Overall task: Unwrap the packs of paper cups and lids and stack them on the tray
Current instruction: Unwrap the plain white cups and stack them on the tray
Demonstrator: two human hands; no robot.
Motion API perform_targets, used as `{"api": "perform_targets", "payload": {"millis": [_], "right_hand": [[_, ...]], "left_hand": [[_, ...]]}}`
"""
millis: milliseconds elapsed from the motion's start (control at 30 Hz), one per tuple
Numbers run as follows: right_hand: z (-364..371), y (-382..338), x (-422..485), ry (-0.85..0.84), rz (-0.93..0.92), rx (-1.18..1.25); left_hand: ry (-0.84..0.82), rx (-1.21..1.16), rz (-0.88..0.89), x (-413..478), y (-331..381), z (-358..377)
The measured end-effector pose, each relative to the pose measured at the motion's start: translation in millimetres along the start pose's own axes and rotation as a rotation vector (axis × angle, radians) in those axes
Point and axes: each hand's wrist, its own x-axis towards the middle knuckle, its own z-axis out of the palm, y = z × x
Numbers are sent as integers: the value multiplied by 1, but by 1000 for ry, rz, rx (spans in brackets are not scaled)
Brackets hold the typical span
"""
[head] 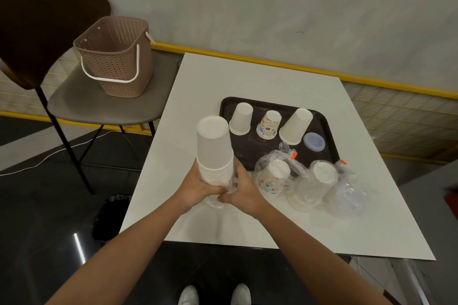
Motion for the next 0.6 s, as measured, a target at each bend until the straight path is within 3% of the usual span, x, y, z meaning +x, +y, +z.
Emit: {"api": "perform_targets", "payload": {"millis": [233,433,600], "right_hand": [[-6,11,3,-36,54,-10],[-6,18,3,-5,53,31],[-5,27,6,52,43,44]], "left_hand": [[-65,122,-103,-2,-7,3],[-236,273,-137,1,-9,1],[-265,414,-190,12,-35,-9]]}}
